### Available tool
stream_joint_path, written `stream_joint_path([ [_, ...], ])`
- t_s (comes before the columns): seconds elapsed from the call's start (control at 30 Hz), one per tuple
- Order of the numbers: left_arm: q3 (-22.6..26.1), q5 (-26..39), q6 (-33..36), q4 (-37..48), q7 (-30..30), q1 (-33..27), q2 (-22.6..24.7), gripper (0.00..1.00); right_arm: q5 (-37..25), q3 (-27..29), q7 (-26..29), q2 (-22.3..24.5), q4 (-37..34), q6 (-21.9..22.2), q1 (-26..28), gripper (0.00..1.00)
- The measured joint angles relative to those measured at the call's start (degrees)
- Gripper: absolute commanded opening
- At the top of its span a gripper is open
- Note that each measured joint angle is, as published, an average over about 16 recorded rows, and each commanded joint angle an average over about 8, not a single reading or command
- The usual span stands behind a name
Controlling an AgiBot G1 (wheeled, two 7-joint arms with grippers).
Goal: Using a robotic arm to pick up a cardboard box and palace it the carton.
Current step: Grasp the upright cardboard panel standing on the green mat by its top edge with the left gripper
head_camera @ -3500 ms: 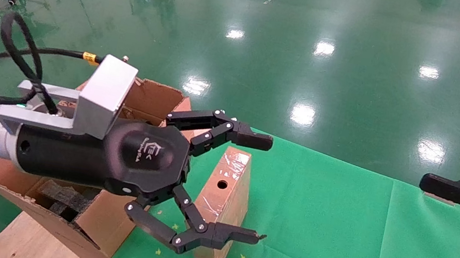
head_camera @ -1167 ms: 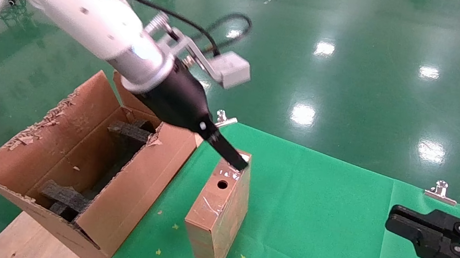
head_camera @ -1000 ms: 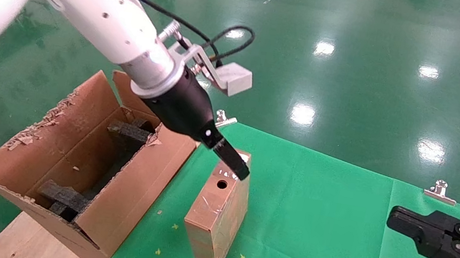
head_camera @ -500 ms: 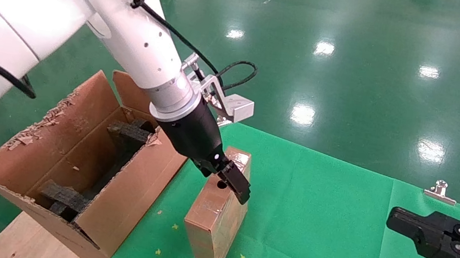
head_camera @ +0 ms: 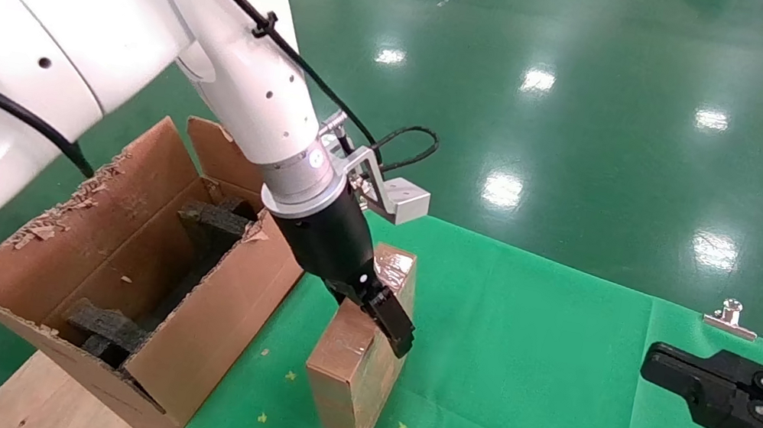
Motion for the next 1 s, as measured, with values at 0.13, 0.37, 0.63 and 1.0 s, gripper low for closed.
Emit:
stream_joint_path([
  [0.13,-0.06,0.01,0.03,-0.07,-0.09,0.01,-0.07,0.0,0.0,0.0,0.0,0.0,0.0,0.0,0.0,1.0],
  [0.37,-0.33,-0.05,-0.06,-0.3,-0.36,0.04,-0.33,0.0,0.0,0.0,0.0,0.0,0.0,0.0,0.0,1.0],
  [0.63,-0.5,-0.11,-0.15,-0.45,-0.54,0.06,-0.52,0.0,0.0,0.0,0.0,0.0,0.0,0.0,0.0,1.0],
  [1.0,-0.72,-0.29,-0.37,-0.72,-0.46,-0.13,-0.92,0.0,0.0,0.0,0.0,0.0,0.0,0.0,0.0,1.0],
])
